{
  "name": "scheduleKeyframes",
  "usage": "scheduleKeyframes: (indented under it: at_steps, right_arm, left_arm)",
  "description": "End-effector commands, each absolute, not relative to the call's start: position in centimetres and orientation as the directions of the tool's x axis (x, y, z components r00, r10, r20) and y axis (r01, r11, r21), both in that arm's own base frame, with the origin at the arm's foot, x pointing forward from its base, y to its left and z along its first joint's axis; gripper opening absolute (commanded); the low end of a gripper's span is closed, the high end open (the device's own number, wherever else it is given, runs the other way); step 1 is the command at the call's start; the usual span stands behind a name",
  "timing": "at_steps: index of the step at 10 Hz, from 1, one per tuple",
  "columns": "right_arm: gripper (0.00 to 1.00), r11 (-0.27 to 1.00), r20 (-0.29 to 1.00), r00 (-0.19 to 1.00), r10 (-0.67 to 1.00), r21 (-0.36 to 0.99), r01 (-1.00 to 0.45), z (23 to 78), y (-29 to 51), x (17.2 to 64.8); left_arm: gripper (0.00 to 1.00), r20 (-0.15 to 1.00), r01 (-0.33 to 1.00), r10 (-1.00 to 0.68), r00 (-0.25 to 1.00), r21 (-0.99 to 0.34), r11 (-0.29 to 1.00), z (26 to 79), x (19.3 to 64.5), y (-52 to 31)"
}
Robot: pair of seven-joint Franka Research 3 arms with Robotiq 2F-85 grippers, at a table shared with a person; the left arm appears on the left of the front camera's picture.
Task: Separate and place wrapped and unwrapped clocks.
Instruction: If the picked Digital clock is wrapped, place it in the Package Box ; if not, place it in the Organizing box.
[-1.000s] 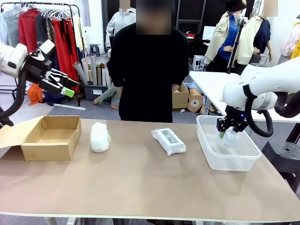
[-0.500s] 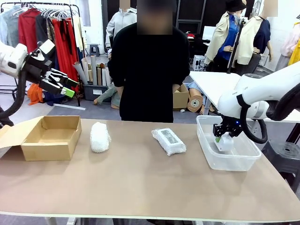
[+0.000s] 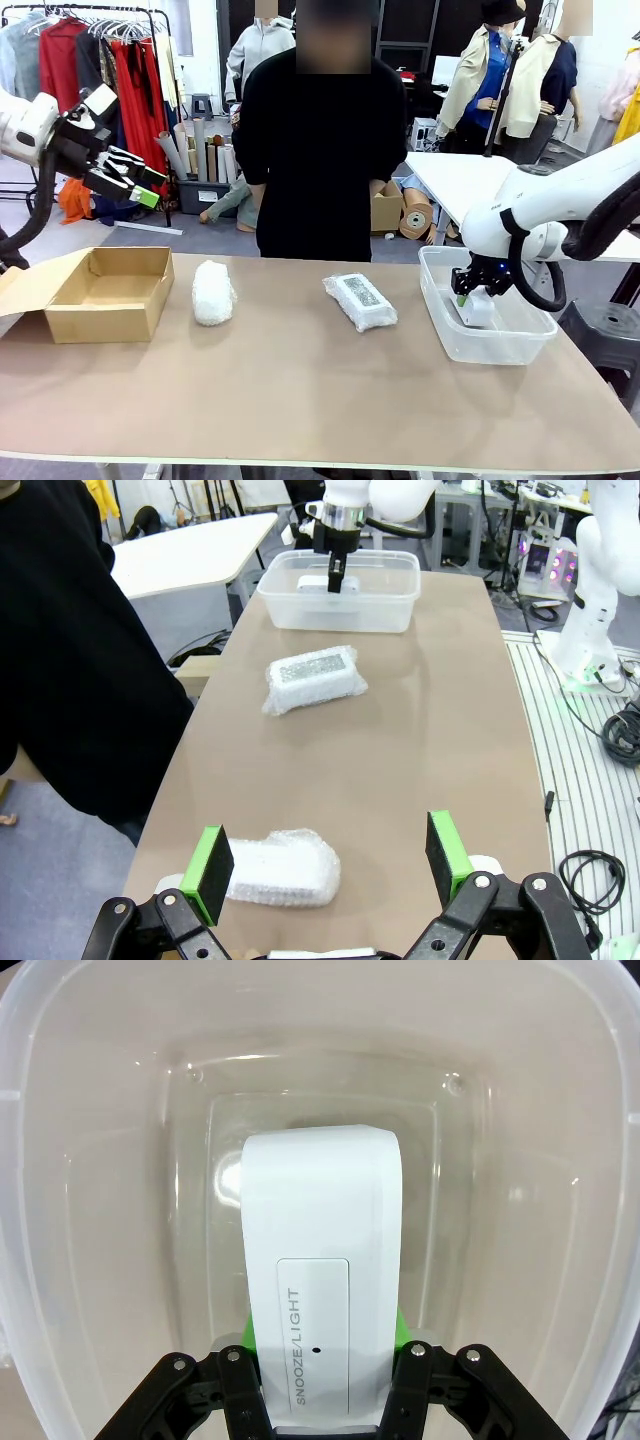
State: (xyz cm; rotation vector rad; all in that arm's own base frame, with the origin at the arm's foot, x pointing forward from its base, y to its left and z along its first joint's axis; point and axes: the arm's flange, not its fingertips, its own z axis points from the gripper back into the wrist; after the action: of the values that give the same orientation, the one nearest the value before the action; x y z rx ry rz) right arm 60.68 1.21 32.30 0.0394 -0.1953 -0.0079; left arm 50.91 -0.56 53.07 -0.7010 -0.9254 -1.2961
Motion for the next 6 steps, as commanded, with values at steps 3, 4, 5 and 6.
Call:
scheduleKeyframes:
  at_steps: [3,4,5,6]
  right_arm:
    - [0.87,0.997,0.188,0.98,-0.061,0.051,0.053,33.1,1.4,60.3]
    - [1.0,0.997,0.186,0.981,-0.058,0.052,0.049,33.5,1.3,60.3]
    - [1.0,0.997,0.188,0.98,-0.059,0.056,0.049,33.7,1.3,60.2]
    - [1.0,0.997,0.186,0.981,-0.058,0.054,0.049,34.1,1.2,60.3]
  left_arm:
    - [1.0,0.876,0.985,-0.483,0.016,0.07,0.158,53.2,50.8,-0.7]
    - [1.0,0.876,0.985,-0.483,0.016,0.07,0.158,53.2,50.8,-0.7]
    - [1.0,0.876,0.985,-0.483,0.016,0.07,0.158,53.2,50.8,-0.7]
    - [1.0,0.876,0.985,-0.483,0.016,0.07,0.158,53.2,50.8,-0.7]
